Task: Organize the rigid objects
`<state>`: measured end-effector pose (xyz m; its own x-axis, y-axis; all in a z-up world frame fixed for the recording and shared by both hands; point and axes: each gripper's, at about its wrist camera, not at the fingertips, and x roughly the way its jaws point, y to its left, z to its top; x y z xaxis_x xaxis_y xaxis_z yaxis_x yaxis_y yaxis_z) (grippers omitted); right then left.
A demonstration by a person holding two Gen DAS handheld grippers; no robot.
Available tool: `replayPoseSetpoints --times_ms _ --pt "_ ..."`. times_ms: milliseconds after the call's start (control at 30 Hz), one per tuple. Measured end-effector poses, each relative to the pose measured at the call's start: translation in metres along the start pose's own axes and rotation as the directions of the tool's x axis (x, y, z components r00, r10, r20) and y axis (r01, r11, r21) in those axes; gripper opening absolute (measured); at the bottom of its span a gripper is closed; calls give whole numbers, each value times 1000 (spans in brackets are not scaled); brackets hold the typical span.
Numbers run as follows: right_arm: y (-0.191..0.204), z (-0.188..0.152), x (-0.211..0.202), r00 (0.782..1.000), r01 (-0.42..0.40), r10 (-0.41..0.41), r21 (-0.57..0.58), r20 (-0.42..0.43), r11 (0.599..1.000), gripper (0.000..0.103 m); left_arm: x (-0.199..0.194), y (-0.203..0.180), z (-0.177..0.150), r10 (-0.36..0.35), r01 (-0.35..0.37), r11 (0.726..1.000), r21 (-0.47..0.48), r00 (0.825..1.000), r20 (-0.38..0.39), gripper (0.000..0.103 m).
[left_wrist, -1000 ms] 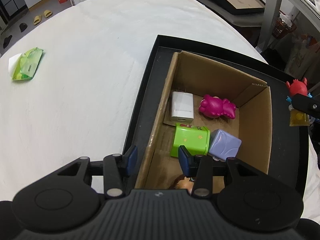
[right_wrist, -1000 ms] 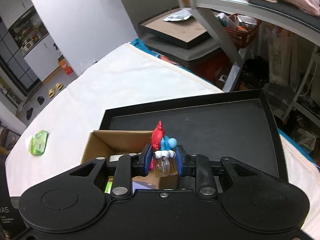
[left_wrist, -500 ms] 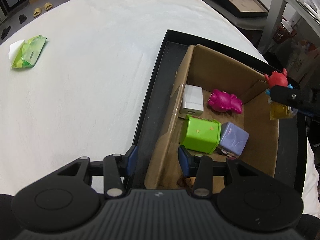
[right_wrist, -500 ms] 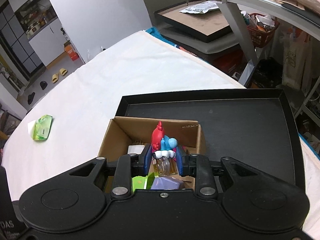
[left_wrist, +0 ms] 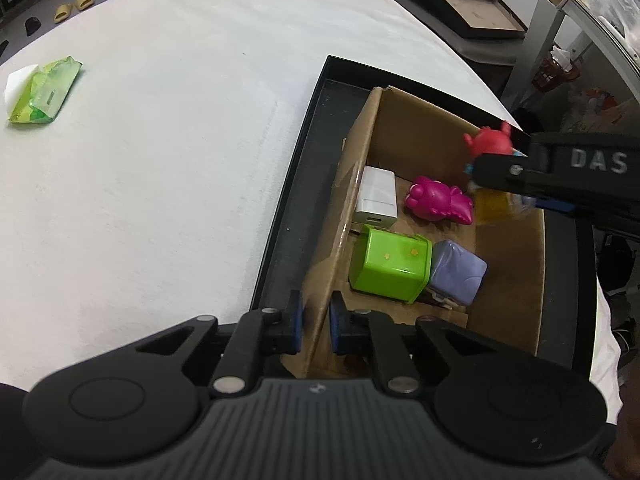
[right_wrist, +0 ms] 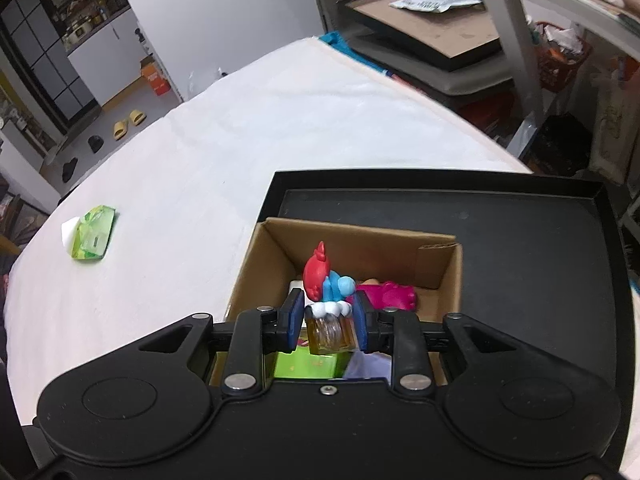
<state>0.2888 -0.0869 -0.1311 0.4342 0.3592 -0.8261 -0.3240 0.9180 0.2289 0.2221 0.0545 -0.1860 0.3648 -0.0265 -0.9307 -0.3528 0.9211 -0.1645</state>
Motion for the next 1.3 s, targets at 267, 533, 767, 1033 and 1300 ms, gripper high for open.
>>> replayPoseSetpoints --times_ms 267,533,767,1033,1300 --pt "-6 -2 -10 999 40 -41 27 28 999 58 -1 2 4 -7 7 1000 0 1000 -11 12" --pt "-11 -8 -19 998 34 -38 76 49 997 65 -9 2 6 -6 6 1000 10 1000 0 13" --pt "-8 -10 -34 996 29 -35 65 84 997 80 -32 -3 7 20 -22 999 35 999 46 16" --pt "-26 -15 -59 992 50 -62 110 112 993 93 -51 -5 13 36 -39 997 66 998 49 19" --pt "-41 -27 -87 985 111 -128 147 114 983 103 -78 -12 7 39 -47 994 95 995 91 38"
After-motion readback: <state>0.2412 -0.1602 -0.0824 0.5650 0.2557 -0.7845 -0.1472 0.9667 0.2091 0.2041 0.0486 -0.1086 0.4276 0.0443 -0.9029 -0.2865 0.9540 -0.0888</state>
